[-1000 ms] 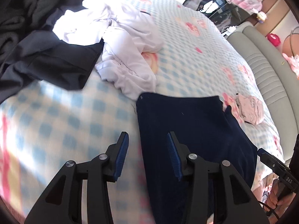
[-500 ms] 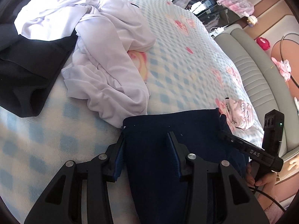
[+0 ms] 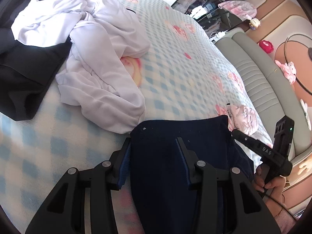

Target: Fold clothes

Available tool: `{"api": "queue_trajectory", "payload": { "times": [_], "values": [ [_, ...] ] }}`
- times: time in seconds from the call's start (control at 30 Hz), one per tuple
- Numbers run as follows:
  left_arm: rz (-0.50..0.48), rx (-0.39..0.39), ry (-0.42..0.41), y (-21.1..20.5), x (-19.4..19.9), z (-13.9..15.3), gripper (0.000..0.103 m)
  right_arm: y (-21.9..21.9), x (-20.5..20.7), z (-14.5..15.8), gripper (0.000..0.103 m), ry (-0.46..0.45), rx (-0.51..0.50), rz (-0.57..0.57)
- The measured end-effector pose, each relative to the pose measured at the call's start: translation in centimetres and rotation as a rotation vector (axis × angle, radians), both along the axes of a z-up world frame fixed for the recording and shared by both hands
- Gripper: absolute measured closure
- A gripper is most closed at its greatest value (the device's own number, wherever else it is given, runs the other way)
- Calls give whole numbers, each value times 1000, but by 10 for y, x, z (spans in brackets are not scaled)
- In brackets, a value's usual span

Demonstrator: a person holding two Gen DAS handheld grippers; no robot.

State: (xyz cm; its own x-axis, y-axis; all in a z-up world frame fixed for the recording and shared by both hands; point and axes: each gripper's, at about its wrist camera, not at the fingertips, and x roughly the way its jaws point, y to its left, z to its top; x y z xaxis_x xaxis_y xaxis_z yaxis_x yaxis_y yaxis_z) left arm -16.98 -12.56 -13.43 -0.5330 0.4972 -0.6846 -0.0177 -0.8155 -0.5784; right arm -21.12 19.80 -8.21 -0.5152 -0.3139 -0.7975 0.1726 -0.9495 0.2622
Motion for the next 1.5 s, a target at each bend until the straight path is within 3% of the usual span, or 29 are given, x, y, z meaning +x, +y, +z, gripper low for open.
{"api": "queue_trajectory", "payload": {
  "times": [0.07,0.13,0.2,0.27,0.33,0.4,0.47,0.5,0.53,0.57,0.6,0.67,0.8,0.93,1.0,1.17,1.23,1.33,1.43,1.5],
  "values": [
    [4,-16,1,2,-1,-1,59,-4,-10,-4,60,-32,-12,20],
    [20,-54,7,4,-1,-1,63,-9,-16,-17,60,-76,46,21],
    [65,-161,21,4,1,3,72,-13,-18,-29,60,-112,120,6],
    [109,-273,37,3,3,8,72,-5,-13,-26,60,-106,93,-25],
    [139,-248,39,-5,7,13,72,1,-4,-18,58,-93,65,-34],
    [102,-141,6,-12,9,11,67,-6,9,-6,58,-79,48,38],
    [37,-22,-45,-11,10,1,47,-16,27,5,58,-64,36,105],
    [19,15,-61,-9,12,-2,47,-21,36,8,58,-64,32,127],
    [28,-19,-53,-5,13,-2,51,-25,43,8,57,-70,25,145],
    [20,-71,-43,0,12,0,72,-24,45,6,57,-75,27,141],
    [12,-122,-33,6,11,2,82,-24,45,4,57,-79,30,135],
    [11,-154,-8,11,9,6,92,-22,47,-1,57,-88,36,124],
    [56,-222,43,11,9,16,93,-20,51,-10,57,-105,48,102],
    [49,-238,-42,8,6,5,79,-17,55,-19,58,-122,60,80],
    [69,-236,-42,6,15,11,79,-17,61,-16,58,-115,52,75],
    [54,-256,119,20,75,55,71,-18,97,4,57,-81,-55,117],
    [-9,-186,145,32,94,56,71,-18,114,1,57,-101,-77,129],
    [-97,-160,88,61,104,45,71,-17,133,-8,57,-118,-70,122],
    [-118,-304,-4,87,102,26,71,-16,144,-16,57,-127,-72,102],
    [-76,-314,-40,84,105,20,71,-9,151,-15,57,-118,-52,86]
  ]
}}
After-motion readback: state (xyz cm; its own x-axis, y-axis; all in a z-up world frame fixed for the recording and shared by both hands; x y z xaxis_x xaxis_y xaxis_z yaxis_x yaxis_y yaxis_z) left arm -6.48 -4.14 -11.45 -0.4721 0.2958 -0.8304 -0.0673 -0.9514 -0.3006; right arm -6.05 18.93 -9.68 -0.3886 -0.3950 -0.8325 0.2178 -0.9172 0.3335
